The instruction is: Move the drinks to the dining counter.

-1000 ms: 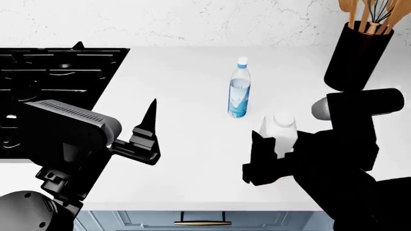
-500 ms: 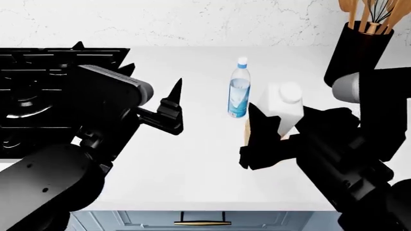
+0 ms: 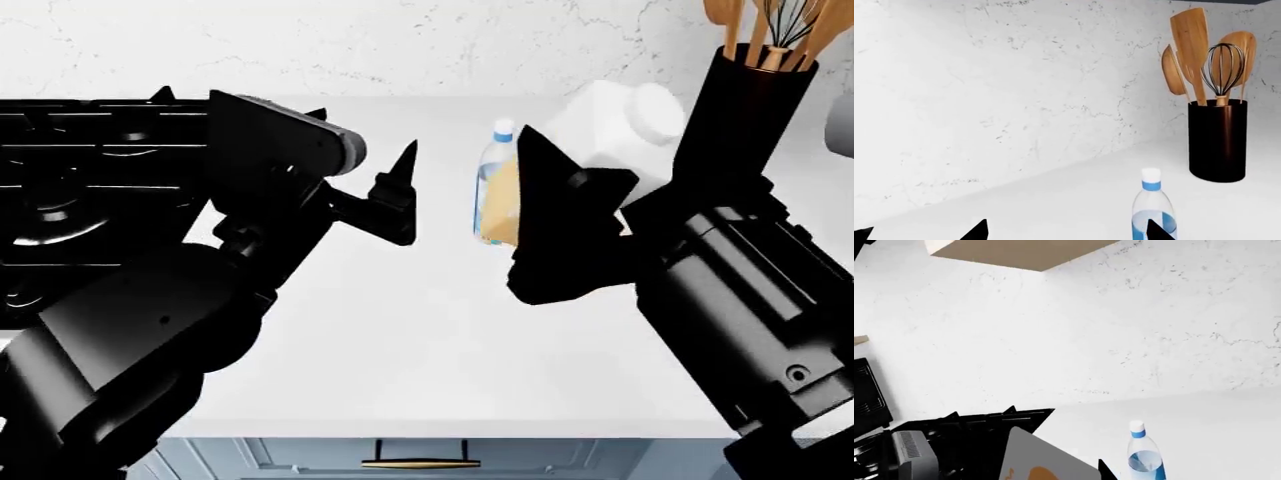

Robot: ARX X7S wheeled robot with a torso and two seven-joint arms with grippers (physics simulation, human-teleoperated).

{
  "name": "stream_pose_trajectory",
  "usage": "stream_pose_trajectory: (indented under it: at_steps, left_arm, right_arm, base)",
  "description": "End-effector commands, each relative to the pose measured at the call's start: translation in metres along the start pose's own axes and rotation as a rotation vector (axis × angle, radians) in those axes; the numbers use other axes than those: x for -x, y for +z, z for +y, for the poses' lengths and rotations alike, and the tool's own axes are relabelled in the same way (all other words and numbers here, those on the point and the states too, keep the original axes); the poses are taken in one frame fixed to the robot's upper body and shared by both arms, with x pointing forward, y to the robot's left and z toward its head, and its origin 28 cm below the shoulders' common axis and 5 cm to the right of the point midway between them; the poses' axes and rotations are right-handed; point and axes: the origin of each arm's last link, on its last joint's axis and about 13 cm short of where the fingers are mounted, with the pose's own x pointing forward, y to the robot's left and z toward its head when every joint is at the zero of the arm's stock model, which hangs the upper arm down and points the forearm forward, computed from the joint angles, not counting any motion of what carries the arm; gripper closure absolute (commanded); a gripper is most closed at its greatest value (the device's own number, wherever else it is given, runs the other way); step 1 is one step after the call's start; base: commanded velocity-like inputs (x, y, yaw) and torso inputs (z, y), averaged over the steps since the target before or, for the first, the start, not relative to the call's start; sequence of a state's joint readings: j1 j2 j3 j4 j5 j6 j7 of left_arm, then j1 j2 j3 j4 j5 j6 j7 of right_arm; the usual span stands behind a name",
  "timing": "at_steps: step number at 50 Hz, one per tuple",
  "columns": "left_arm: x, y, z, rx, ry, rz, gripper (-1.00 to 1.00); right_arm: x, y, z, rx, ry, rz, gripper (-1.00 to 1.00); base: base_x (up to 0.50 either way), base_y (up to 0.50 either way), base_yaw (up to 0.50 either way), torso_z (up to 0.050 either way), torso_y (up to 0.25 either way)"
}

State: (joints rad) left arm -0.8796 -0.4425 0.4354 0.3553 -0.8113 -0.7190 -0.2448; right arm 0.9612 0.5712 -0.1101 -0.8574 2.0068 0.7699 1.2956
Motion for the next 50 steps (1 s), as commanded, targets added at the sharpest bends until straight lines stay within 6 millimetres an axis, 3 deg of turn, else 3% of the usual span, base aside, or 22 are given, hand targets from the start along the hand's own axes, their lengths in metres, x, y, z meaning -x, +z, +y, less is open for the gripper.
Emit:
stream_pose_trajectory:
  at_steps: [1, 28, 39, 50]
  left_arm:
    - [-0.010, 0.002, 0.000, -0.006, -0.020, 0.007, -1.00]
    - [-0.046, 0.016, -0.002, 0.067, -0.288, 0.104, -1.00]
    - [-0.063, 0.022, 0.001, 0.068, -0.271, 0.077, -1.00]
    - [-0.075, 0.008, 0.013, 0.098, -0.227, 0.125, -1.00]
  right_arm:
    - [0.002, 0.005, 0.002, -0.019, 0.022, -0.061, 1.00]
    - [0.006, 0.004, -0.005, 0.006, -0.015, -0.061, 1.00]
    - [0.011, 0.004, -0.004, 0.018, -0.016, -0.058, 1.00]
    - [0.013, 0.004, -0.005, 0.019, -0.020, -0.057, 1.00]
  base:
    - [0.00, 0.00, 0.00, 0.000, 0.000]
    - [0.00, 0.00, 0.00, 0.000, 0.000]
    - [0.00, 0.00, 0.00, 0.000, 0.000]
    - [0.00, 0.00, 0.00, 0.000, 0.000]
